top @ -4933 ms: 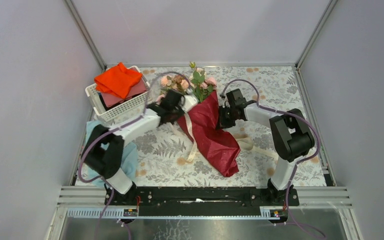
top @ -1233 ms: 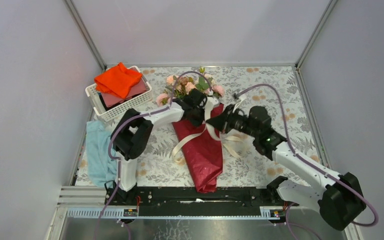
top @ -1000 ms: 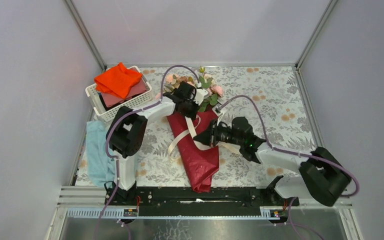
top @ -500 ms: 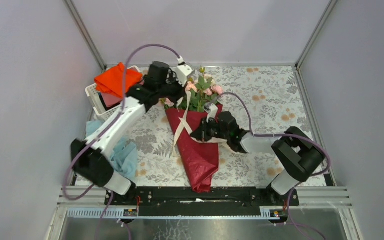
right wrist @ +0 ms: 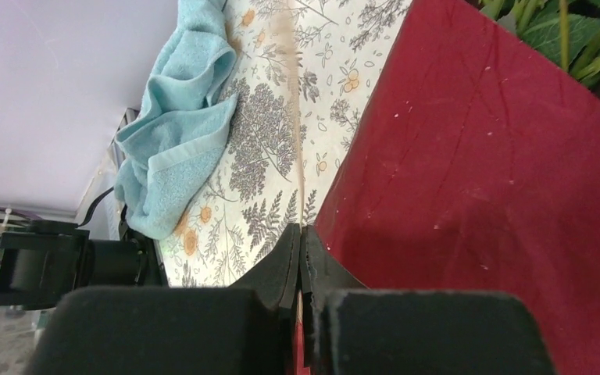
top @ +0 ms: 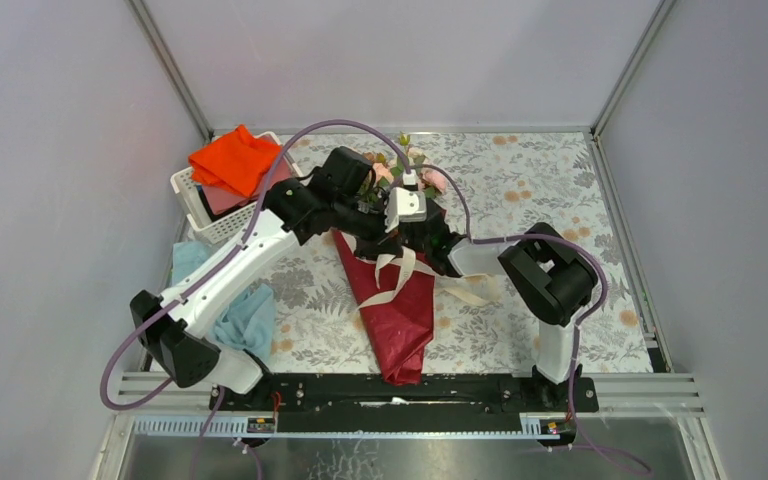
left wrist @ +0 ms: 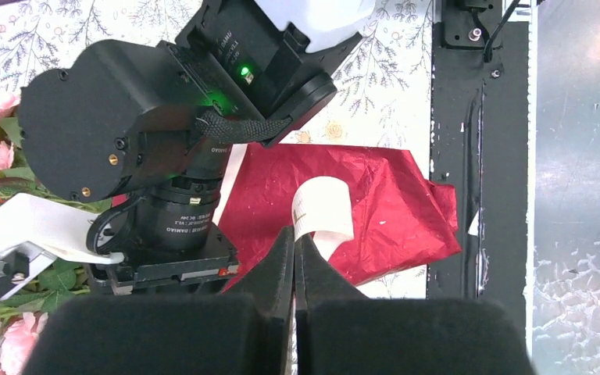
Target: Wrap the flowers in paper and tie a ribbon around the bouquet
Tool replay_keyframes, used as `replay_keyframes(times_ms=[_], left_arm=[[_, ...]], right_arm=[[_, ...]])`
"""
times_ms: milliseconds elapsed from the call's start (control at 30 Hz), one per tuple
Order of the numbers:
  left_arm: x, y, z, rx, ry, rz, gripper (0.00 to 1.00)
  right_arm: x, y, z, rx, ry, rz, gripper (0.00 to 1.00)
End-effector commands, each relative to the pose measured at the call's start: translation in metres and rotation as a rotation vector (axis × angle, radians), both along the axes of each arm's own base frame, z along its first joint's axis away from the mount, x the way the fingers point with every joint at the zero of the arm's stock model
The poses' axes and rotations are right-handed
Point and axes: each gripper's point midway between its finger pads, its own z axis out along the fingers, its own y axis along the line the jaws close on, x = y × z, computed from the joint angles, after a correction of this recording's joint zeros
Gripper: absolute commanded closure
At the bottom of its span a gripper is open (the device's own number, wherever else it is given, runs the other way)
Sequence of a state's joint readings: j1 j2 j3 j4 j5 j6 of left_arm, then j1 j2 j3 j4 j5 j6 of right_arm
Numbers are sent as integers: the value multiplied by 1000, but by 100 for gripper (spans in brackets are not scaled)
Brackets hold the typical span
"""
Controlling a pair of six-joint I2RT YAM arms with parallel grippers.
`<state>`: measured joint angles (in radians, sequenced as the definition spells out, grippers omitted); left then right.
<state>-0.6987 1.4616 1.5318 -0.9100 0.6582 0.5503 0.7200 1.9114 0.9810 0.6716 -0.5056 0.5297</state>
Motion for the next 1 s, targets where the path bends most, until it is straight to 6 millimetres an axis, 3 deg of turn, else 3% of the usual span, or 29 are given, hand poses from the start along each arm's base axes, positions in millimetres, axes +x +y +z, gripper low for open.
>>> replay_keyframes(times_ms=[0, 33, 100, 200, 333, 433, 567, 733, 833, 867, 967], left_arm=[[8, -7, 10, -45, -18, 6, 100], [15, -7, 1, -31, -22, 32, 100], [32, -7, -12, -13, -51, 91, 100], [56, 1, -25, -13, -64, 180, 100], [83, 4, -31, -35, -60, 281, 100], [95, 0, -42, -29, -62, 308, 100], [111, -4, -64, 7, -49, 342, 100], [144, -7, -102, 91, -69, 409, 100], [168, -9, -130, 187, -117, 453, 100], [174, -10, -137, 221, -147, 462, 85], [189, -9, -140, 286, -227, 506, 10]], right_arm=[[-5, 15, 27, 85, -9, 83, 100], [-8, 15, 27, 81, 6, 94, 94], [-11, 6, 25, 49, 26, 93, 73], [-2, -21, 27, -5, 58, 40, 42], [9, -58, 35, -20, 103, -28, 20], [15, -77, 33, -53, 135, -80, 15], [31, -110, 27, -102, 178, -235, 19], [48, -170, 17, -192, 212, -512, 25], [47, -188, 19, -257, 179, -577, 27], [45, -190, 21, -257, 170, -577, 27], [37, -185, 27, -225, 158, -538, 31]])
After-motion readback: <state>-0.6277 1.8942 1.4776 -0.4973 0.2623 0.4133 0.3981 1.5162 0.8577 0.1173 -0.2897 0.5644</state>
